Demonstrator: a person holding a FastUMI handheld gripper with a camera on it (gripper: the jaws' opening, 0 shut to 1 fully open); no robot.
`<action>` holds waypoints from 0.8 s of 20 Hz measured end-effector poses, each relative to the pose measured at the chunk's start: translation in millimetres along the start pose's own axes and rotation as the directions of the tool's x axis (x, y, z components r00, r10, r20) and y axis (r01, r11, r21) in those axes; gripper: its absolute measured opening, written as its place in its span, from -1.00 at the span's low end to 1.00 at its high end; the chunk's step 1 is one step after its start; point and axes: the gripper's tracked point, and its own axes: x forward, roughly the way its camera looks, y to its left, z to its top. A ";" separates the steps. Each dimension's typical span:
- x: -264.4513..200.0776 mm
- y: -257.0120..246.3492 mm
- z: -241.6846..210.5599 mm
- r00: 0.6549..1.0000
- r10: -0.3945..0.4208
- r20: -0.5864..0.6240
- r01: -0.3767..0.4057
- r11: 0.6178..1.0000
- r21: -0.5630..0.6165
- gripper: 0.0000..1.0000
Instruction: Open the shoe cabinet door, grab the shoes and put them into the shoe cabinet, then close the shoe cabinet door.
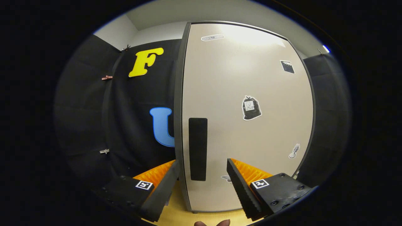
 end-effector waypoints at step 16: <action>24.1 7.2 -4.0 1.000 0.019 -0.023 -0.018 0.999 0.028 -0.52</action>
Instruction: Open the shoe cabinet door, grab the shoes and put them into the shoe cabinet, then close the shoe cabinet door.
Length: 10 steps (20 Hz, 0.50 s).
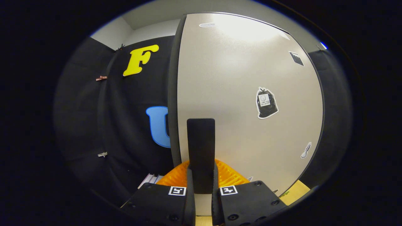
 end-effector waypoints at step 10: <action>-91.6 -14.8 3.5 0.993 0.121 0.010 -0.121 0.993 0.009 -0.52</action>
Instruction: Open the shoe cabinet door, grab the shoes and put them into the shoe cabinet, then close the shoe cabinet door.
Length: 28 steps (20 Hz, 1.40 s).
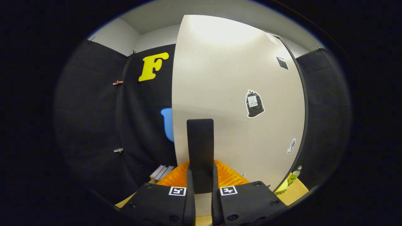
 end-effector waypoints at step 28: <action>-171.3 -179.0 3.7 0.997 -0.064 -0.040 0.066 0.996 0.051 -0.56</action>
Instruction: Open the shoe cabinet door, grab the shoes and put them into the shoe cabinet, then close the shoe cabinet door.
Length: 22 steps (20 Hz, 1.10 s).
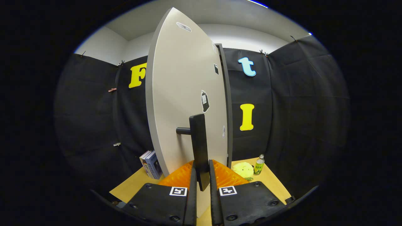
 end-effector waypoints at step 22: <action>-31.3 -111.0 29.5 0.992 -0.105 0.069 0.106 0.994 -0.017 -0.66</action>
